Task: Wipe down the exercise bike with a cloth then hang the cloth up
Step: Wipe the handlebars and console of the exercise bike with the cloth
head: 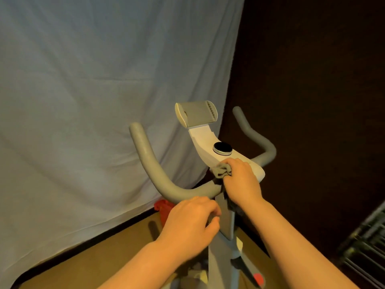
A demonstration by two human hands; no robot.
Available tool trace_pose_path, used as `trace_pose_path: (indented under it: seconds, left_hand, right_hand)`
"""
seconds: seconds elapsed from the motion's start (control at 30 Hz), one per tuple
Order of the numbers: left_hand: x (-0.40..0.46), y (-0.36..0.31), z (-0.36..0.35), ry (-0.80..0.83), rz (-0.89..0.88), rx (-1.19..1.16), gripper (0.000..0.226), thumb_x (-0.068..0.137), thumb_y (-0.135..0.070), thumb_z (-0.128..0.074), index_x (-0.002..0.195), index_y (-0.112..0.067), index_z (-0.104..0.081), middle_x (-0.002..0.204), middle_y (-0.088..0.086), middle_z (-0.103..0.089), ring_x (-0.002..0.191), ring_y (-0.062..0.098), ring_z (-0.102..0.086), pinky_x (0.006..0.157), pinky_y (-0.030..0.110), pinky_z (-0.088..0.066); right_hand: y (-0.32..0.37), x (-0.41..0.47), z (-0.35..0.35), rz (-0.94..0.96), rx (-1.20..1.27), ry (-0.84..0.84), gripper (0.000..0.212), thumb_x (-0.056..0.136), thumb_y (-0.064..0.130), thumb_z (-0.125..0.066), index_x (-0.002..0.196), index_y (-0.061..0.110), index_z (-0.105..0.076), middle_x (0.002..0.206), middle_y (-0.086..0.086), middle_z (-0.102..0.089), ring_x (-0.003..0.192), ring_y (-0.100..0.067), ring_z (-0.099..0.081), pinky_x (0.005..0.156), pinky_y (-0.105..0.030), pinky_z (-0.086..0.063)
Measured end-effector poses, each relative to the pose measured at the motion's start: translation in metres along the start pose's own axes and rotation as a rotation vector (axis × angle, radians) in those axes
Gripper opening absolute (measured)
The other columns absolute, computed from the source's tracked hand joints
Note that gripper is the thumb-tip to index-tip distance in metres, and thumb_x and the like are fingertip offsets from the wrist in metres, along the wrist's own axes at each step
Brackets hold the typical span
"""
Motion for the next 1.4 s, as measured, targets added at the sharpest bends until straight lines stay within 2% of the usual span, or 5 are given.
trace_pose_path:
  seconds: [0.17, 0.33, 0.6, 1.13, 1.4]
  left_hand:
    - [-0.009, 0.016, 0.000, 0.081, -0.023, -0.034, 0.013, 0.093, -0.038, -0.049, 0.101, -0.034, -0.058, 0.090, -0.017, -0.049, 0.094, 0.003, -0.049, 0.066, 0.020, -0.030]
    - [-0.007, 0.021, 0.008, 0.122, -0.074, -0.114, 0.012, 0.094, -0.037, -0.051, 0.101, -0.035, -0.061, 0.094, -0.016, -0.057, 0.080, 0.001, -0.050, 0.068, 0.021, -0.041]
    - [-0.005, 0.029, 0.026, 0.156, -0.161, -0.158, 0.009, 0.093, -0.037, -0.051, 0.096, -0.035, -0.059, 0.090, -0.015, -0.057, 0.078, 0.000, -0.051, 0.062, 0.018, -0.041]
    - [-0.008, 0.035, 0.042, -0.037, -0.152, -0.161, 0.008, 0.091, -0.029, -0.056, 0.093, -0.033, -0.062, 0.092, -0.018, -0.056, 0.087, 0.001, -0.052, 0.069, 0.019, -0.045]
    - [0.010, 0.022, 0.043, -0.094, -0.127, -0.024, 0.010, 0.091, -0.029, -0.053, 0.094, -0.030, -0.063, 0.094, -0.017, -0.057, 0.095, 0.004, -0.042, 0.082, 0.024, -0.038]
  right_hand:
    - [0.020, -0.047, -0.015, 0.065, 0.164, -0.063, 0.052, 0.072, -0.006, -0.050, 0.112, 0.026, -0.059, 0.115, 0.009, -0.048, 0.111, -0.009, -0.038, 0.082, -0.029, -0.041]
    - [-0.008, -0.066, -0.008, -0.272, 0.321, -0.319, 0.049, 0.087, 0.001, -0.053, 0.124, 0.032, -0.057, 0.123, 0.006, -0.047, 0.118, -0.014, -0.045, 0.077, -0.023, -0.041]
    - [0.022, -0.082, -0.018, -0.189, 0.355, -0.251, 0.056, 0.079, 0.070, -0.043, 0.123, 0.040, -0.061, 0.113, 0.015, -0.044, 0.113, -0.004, -0.037, 0.087, -0.014, -0.035]
    - [-0.002, -0.065, -0.008, -0.255, 0.187, -0.418, 0.028, 0.095, 0.035, -0.057, 0.122, 0.033, -0.062, 0.120, 0.009, -0.047, 0.116, -0.010, -0.043, 0.076, -0.017, -0.039]
    - [0.008, -0.029, -0.003, -0.017, -0.145, -0.149, 0.025, 0.100, 0.040, -0.044, 0.116, 0.033, -0.061, 0.111, 0.010, -0.045, 0.106, -0.010, -0.041, 0.068, -0.032, -0.049]
Point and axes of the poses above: each hand's wrist, its own x-axis towards the middle knuckle, its own z-axis out of the back of the hand, y = z × x, the point moved 9 cm from there along x, towards the middle knuckle
